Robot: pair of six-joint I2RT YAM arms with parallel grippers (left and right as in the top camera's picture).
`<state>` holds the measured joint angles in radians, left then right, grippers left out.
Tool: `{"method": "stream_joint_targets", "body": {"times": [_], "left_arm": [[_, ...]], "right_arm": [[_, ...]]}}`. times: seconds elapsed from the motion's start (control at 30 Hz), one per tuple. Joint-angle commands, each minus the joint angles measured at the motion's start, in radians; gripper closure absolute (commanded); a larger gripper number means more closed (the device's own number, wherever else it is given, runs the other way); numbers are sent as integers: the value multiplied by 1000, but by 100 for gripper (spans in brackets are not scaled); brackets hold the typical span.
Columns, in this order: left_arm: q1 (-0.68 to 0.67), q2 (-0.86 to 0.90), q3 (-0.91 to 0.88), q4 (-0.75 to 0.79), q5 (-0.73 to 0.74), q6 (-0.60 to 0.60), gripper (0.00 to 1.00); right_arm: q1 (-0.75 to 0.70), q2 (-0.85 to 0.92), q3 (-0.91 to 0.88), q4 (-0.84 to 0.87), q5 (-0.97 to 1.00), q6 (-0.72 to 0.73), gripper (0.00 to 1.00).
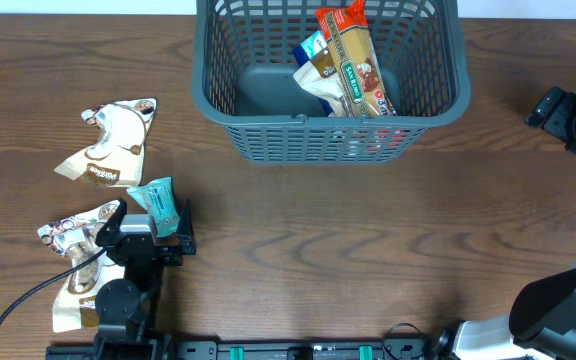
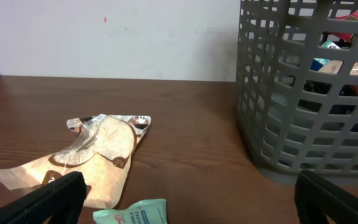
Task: Pack container
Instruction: 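Open the right gripper and withdraw it to the right, then move the left gripper down over the white rice bag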
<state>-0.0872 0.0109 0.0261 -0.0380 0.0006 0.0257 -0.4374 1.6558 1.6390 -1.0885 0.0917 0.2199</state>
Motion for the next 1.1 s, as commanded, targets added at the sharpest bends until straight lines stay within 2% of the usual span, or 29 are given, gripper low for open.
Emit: {"method": "stream_joint_targets", "body": {"times": [0.0,0.7,0.83,0.93,1.07], "left_arm": [[-4,-7,-22,-36,-9,-2,1],[-4,-7,-4,-18,-13,-2,1],[-4,-3,93,-35,-63,-2,1],[-4,38,209,-133,-143,6,1],[-4,174,394,-232,-175,135,1]], "right_arm": [[0,-4,-1,-8,-6,11,1],[-1,-4,-1,-23,-6,11,1],[-1,-4,-1,-23,-6,11,1],[-1,-4,-1,-23,-6,11,1],[0,-4,-1,-23,-6,11,1]]}}
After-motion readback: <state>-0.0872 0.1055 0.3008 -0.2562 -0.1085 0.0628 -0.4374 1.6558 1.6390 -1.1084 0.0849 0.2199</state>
